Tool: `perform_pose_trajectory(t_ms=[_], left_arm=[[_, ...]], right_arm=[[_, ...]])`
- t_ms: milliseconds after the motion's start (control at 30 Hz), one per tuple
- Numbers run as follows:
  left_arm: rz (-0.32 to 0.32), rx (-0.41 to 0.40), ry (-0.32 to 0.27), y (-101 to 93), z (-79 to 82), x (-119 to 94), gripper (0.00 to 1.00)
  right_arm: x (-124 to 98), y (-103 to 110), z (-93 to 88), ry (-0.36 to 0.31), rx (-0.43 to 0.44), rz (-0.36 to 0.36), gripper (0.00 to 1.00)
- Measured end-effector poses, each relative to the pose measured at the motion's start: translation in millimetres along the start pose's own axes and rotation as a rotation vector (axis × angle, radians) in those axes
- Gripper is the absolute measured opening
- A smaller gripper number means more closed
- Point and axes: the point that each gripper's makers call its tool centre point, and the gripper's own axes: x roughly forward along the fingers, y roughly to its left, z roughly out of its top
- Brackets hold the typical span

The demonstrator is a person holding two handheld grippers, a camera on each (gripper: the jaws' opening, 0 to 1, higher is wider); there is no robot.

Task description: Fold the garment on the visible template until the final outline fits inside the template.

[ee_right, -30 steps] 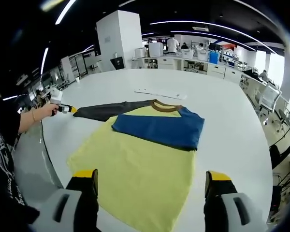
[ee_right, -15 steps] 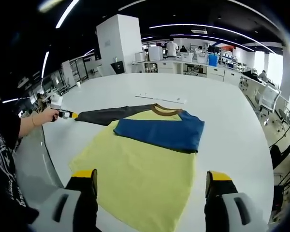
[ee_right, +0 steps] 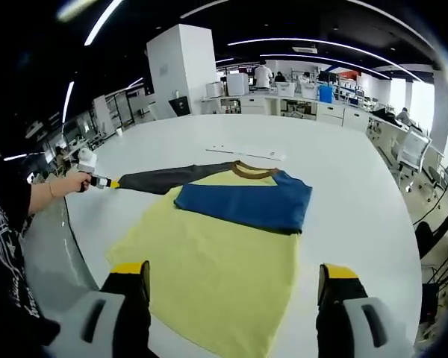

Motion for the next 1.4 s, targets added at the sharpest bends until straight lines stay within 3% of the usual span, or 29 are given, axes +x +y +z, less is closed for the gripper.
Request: perform_pose_trajectory(t_ms=[300,567,700,900,1167,1400], left_arm=[[0.019,-0.079,0.010,0.5,1.0,1,0.15],[0.050,-0.060,0.038,-1.2,0.6,3,0.10],[0.034,-0.064,0.051,-6.9,0.4,4,0.03],[0.040,-0.047,0.056,-6.4,2.2,4,0.01],[0.045,-0.019,0.050,-13.3,8.3,-4,0.01],[0.013,-0.021,0.005,-27.1,25.5,-11,0.01]], right_arm=[[-3,-1,-4.8,0.006,0.004,-0.009,0.93],[-4,1,-7.0,0.004,0.007,-0.005,0.92],[-5,2,-8.0,0.001,0.005,0.001,0.93],[-8,3,-6.1,-0.013,-0.001,0.009,0.97],[-13,1,-4.0,-0.033,0.008,0.002,0.99],[-16,5,-9.9,-0.029,0.005,0.013,1.00]])
